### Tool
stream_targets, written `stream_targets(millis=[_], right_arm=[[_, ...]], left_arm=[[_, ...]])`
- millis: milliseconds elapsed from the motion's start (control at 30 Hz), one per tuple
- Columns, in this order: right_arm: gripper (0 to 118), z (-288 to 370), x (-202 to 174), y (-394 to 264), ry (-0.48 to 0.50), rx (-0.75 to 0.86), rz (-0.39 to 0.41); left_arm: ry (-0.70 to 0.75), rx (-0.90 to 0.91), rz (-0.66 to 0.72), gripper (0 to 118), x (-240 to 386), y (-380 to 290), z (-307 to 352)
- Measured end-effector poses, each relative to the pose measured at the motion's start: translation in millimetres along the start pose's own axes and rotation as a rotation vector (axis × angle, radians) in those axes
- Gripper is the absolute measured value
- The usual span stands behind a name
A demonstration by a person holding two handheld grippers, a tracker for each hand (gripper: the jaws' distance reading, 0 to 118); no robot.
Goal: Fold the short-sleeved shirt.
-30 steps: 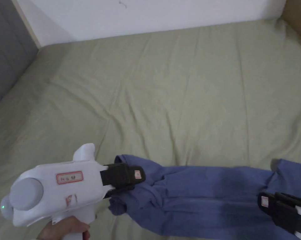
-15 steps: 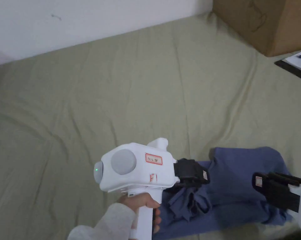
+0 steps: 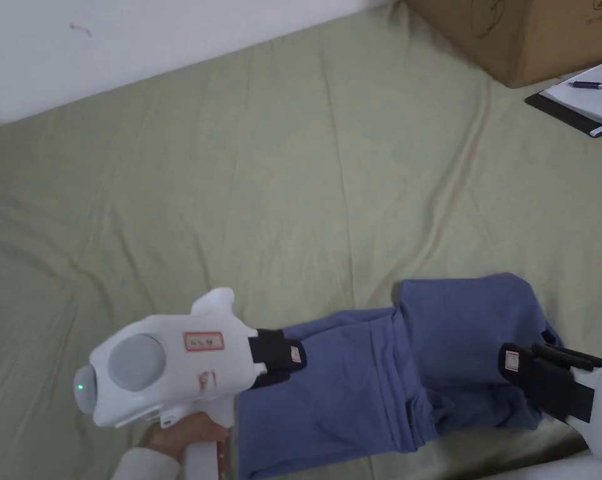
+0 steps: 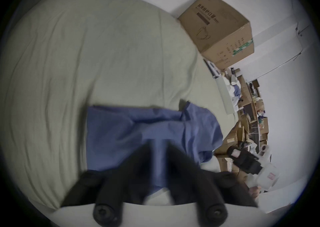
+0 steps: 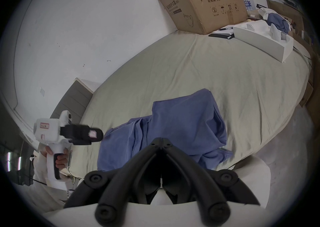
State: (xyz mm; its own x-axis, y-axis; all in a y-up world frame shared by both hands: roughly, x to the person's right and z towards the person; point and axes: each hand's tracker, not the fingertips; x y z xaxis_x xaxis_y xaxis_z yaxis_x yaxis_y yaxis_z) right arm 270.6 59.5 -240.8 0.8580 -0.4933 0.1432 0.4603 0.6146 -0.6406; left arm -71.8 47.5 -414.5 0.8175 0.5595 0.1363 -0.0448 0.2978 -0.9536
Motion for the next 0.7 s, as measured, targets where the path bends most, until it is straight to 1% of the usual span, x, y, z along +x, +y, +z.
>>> stream_targets(millis=[100, 133, 267, 300, 400, 467, 533, 600, 633, 700], right_arm=[[0, 1, -2, 1, 0.011, -0.001, 0.008], [0, 2, -2, 1, 0.014, -0.001, 0.014], [0, 10, -2, 4, -0.002, 0.006, 0.05], [0, 12, -2, 4, -0.015, 0.012, 0.062], [0, 16, -1, 5, -0.024, 0.017, 0.076], [0, 17, -2, 5, -0.026, 0.013, 0.085], [0, 17, -5, 4, -0.028, 0.008, 0.093], [0, 15, -8, 3, -0.028, -0.001, 0.099], [0, 14, -10, 3, -0.028, -0.005, 0.103], [0, 12, -14, 2, -0.023, -0.014, 0.115]], left_arm=[[-0.058, -0.08, 0.014, 1, 9, -16, -28], [-0.053, -0.079, 0.011, 1, 15, -21, -36], [-0.059, -0.113, -0.105, 1, 43, -26, -62], [-0.05, -0.112, -0.121, 1, 56, -28, -65], [-0.039, -0.123, -0.145, 1, 68, -28, -76], [-0.04, -0.136, -0.164, 1, 74, -28, -77], [-0.055, -0.131, -0.222, 1, 81, -30, -74], [-0.075, -0.153, -0.249, 1, 84, -30, -67], [-0.097, -0.152, -0.24, 1, 82, -30, -61], [-0.201, -0.15, -0.215, 1, 73, -27, -43]])
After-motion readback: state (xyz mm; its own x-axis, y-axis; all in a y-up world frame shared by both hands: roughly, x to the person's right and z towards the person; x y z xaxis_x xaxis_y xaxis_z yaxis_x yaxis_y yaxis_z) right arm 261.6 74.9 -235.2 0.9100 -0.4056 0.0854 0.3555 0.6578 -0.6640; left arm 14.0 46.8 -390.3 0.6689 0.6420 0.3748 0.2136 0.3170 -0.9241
